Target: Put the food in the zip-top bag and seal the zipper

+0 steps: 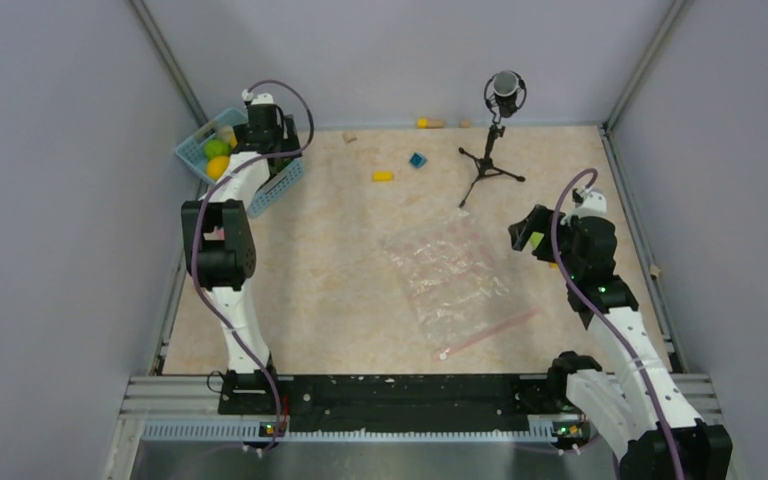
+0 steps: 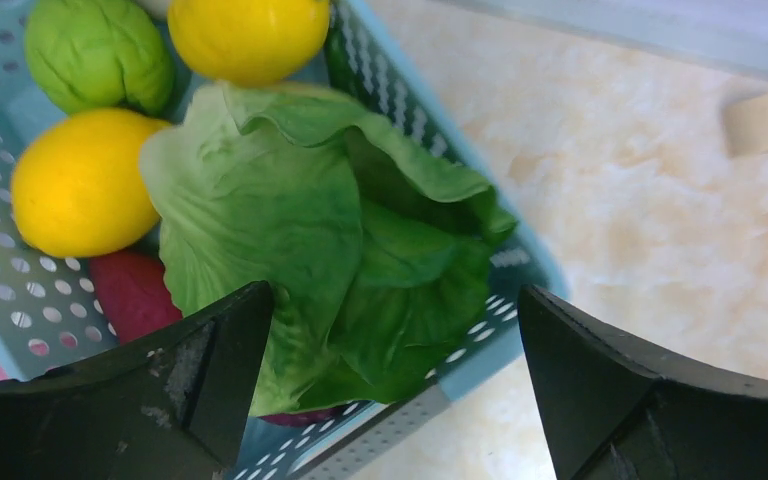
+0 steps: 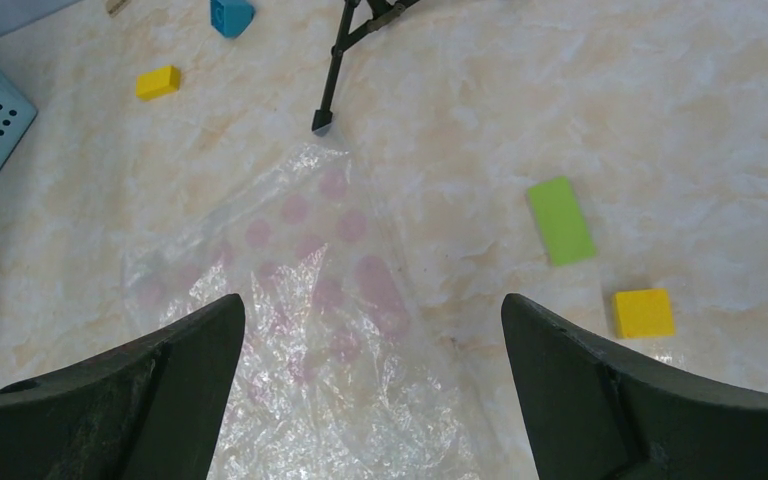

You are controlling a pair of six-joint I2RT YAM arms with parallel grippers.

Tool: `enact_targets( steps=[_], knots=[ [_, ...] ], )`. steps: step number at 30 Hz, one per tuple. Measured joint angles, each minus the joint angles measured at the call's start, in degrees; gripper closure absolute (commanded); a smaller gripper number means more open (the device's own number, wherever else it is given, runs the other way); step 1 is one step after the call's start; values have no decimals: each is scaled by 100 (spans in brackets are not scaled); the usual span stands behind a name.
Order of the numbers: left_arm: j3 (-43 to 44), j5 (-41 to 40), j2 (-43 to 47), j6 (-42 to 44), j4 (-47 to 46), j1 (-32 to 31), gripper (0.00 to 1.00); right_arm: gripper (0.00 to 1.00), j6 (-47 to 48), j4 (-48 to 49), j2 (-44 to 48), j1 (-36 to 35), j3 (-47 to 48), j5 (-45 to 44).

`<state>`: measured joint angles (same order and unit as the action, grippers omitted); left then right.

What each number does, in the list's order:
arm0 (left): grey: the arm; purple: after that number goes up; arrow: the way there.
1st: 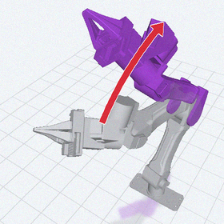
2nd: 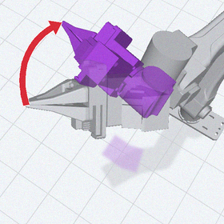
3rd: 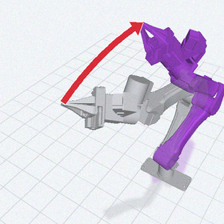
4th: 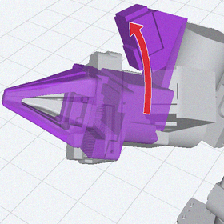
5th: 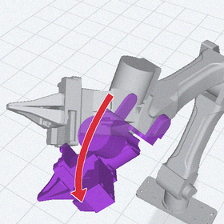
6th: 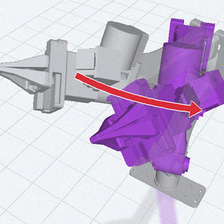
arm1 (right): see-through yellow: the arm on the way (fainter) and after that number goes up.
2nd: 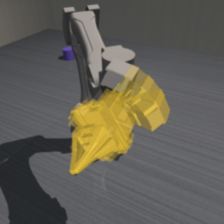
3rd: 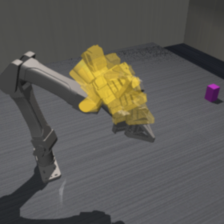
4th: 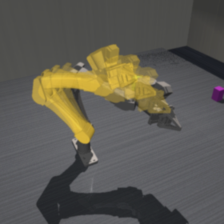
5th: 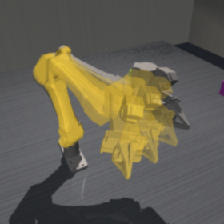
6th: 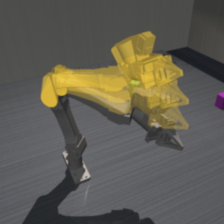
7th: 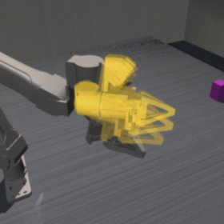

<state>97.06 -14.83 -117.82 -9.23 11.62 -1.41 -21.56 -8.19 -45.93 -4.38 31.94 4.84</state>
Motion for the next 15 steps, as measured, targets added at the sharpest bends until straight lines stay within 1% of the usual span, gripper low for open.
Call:
enact_targets(
  steps=[5, 10, 12, 15],
  knots=[
    [-20, 308, -184, 7, 442, 219, 2, 1, 9, -9, 2, 0, 4, 46],
    [-195, 538, -131, -166, 385, 291, 2, 1, 11, -11, 13, 0, 7, 46],
    [-278, 678, -74, -278, 391, 302, 5, 1, 11, -11, 35, 0, 7, 44],
    [-509, 1134, 79, -446, 407, 323, 7, 1, 11, -11, 103, 0, 7, 42]
  ],
)
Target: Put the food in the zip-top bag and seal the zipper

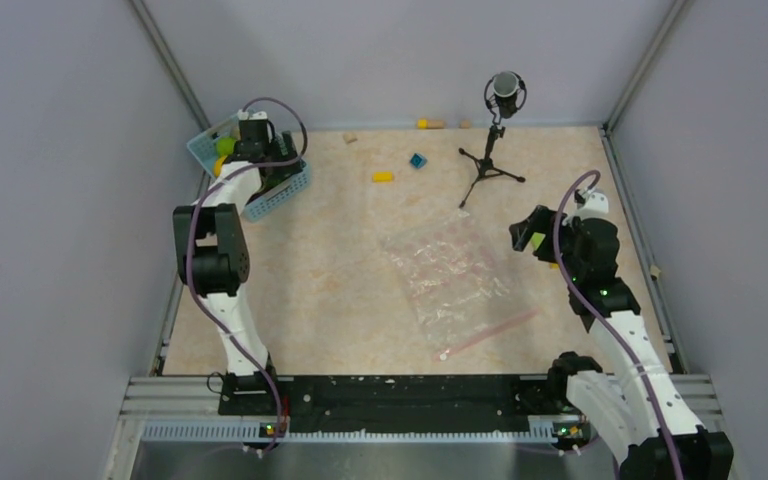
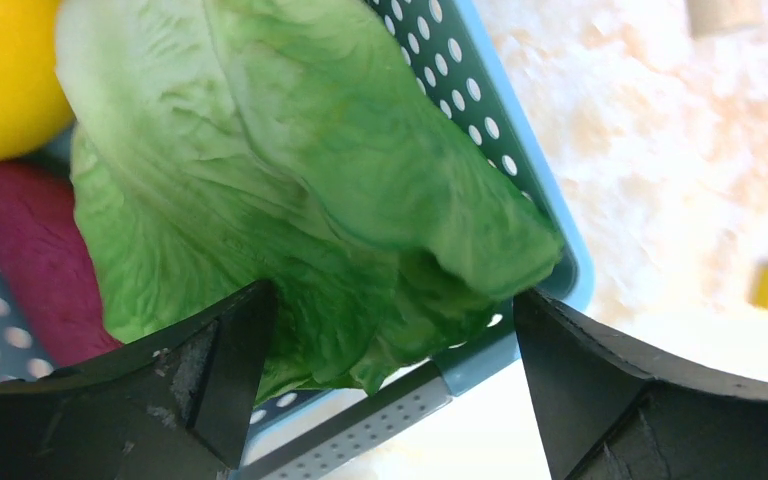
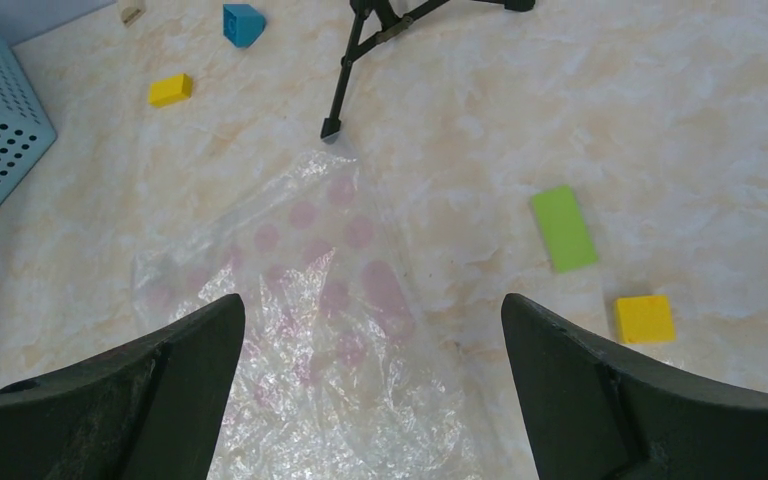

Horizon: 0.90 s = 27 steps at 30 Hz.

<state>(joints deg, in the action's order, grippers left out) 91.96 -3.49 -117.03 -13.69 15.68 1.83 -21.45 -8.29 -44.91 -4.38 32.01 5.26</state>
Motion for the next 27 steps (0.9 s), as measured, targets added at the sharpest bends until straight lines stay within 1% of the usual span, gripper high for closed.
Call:
enact_targets(
  steps=[7, 11, 14, 21, 24, 27],
  knots=[
    [-1169, 1014, 802, -584, -332, -11, 9, 1, -11, -2, 155, 0, 0, -2],
    [-1860, 1246, 1303, -957, -531, -144, 9, 1, -26, -2, 151, 0, 0, 11],
    [-2551, 1176, 1834, -1217, -691, -501, 9, 3, -79, 22, 72, 0, 0, 92],
    [-4155, 833, 3340, -1731, -780, -1829, 8, 3, -260, -48, -435, 0, 72, 337],
    [-4437, 470, 3893, -1919, -293, -2317, 8, 3, -328, -214, -579, 0, 195, 407],
    [-4601, 83, 4448, -2024, 332, -2527, 6, 2, -415, -334, -573, 0, 273, 428]
  ],
)
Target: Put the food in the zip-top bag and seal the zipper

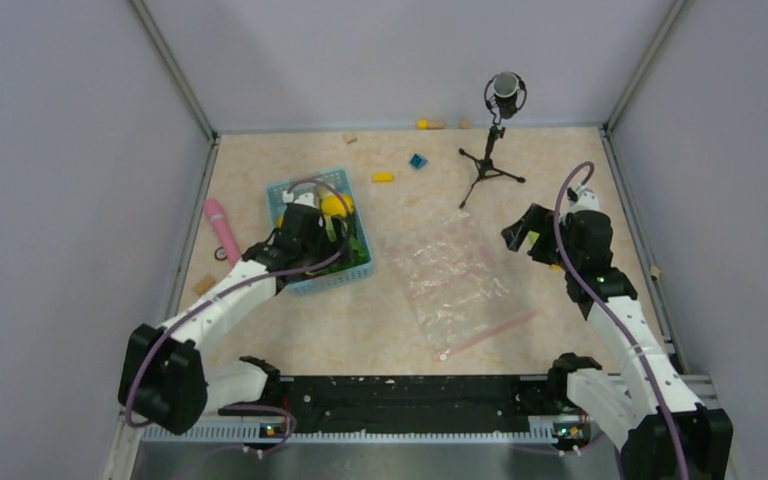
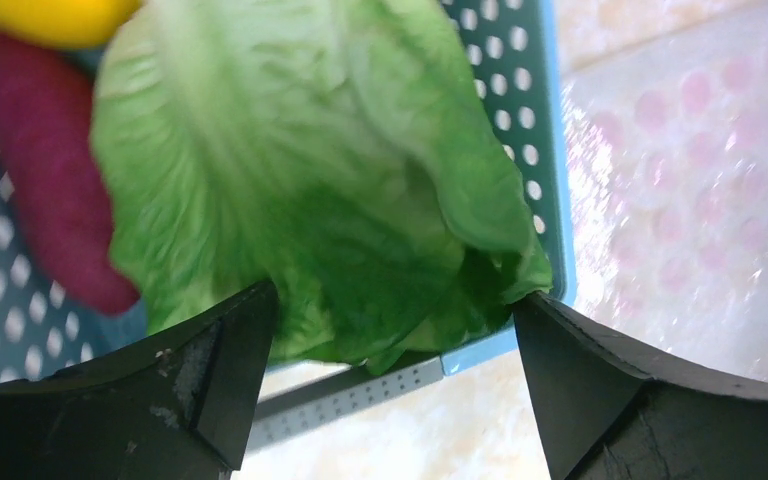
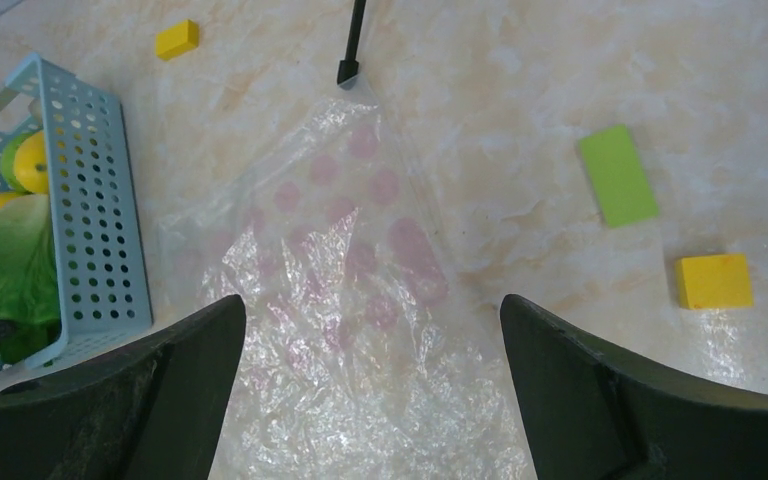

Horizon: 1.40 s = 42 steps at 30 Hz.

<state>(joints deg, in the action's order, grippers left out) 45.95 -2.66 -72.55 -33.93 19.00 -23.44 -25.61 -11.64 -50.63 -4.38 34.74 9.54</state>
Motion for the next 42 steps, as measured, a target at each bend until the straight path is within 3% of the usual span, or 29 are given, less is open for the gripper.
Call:
enact_targets(
  steps=[8, 16, 23, 35, 39, 42],
  knots=[
    [-503, -240, 1784, -44, 1226, -66, 2, 1, -216, -479, 833, 0, -87, -138],
    [-503, 776, 2723, 116, 605, -72, 2, 1, -564, -1453, 1550, 0, -522, 254],
    [-503, 1958, 2122, 188, -680, -74, 2, 1, -761, -2308, 1696, 0, -1231, 1362],
    [-485, 2588, 946, 240, -1443, -116, 2, 4, -1058, -2356, 1742, 0, -1860, 1904],
    [-483, 2691, 822, 256, -1576, -177, 2, 12, -1268, -1878, 1720, 0, -1906, 1878],
    [-459, 2712, 745, 269, -1604, -264, 2, 27, -1657, -1237, 1718, 0, -2074, 1818]
  ],
)
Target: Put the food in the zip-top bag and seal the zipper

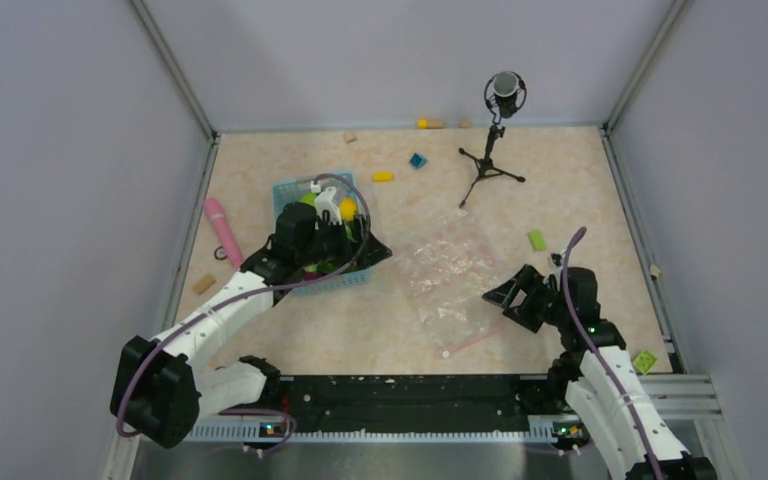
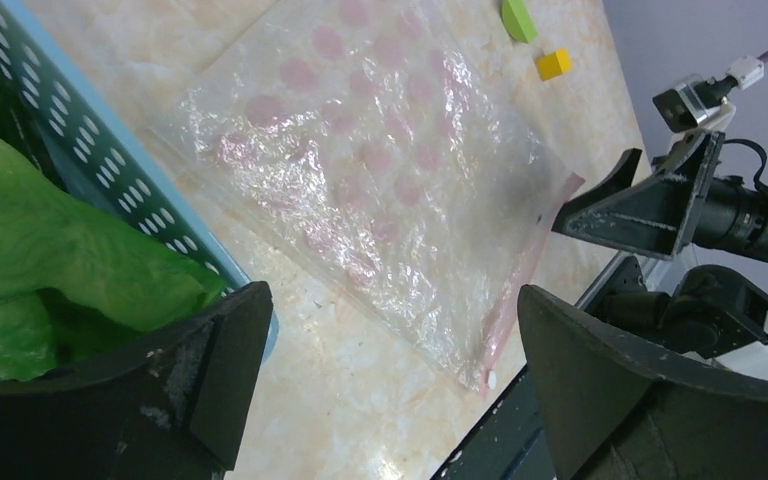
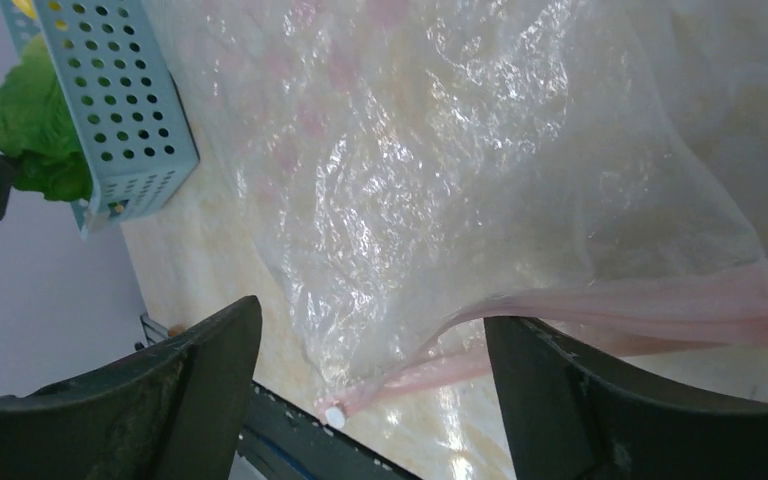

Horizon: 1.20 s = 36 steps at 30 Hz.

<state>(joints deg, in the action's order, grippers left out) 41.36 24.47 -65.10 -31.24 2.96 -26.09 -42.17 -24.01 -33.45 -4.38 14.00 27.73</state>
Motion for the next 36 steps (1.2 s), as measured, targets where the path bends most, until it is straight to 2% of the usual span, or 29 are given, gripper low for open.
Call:
enact_targets(
  steps=[6, 9, 15, 18, 21, 23, 27, 28, 32, 36],
  knots=[
    [7, -109, -22, 186, -22, -420, 2, 81, -894, 1309, -46, -177, -442, -555],
    [92, -179, -131, 352, -48, -855, 2, 100, -1207, 1799, -210, -437, -466, -977],
    [603, -612, -1001, 804, -249, -2085, 2, 100, -1652, 2564, -691, -931, -446, -1534],
    [1032, -935, -1532, 953, -138, -2518, 3, 100, -1792, 2566, -745, -1307, -278, -1823],
    [1443, -1196, -1956, 1080, -101, -2804, 8, 100, -1847, 2531, -761, -1742, 157, -2122],
    [1585, -1296, -2103, 1145, -101, -2929, 14, 100, -1853, 2562, -761, -1919, 457, -2214],
    [1690, -1672, -2249, 1172, -63, -3077, 35, 100, -1847, 2669, -833, -2055, 970, -2247],
    [1692, -1818, -2258, 1169, -31, -3093, 38, 100, -1838, 2682, -859, -2079, 1058, -2256],
    [1692, -2262, -2256, 1172, 20, -3091, 37, 100, -1781, 2717, -986, -2138, 1156, -2236],
    [1692, -2288, -2229, 1172, 11, -3077, 34, 100, -1685, 2605, -1137, -2151, 1163, -2205]
  ],
)
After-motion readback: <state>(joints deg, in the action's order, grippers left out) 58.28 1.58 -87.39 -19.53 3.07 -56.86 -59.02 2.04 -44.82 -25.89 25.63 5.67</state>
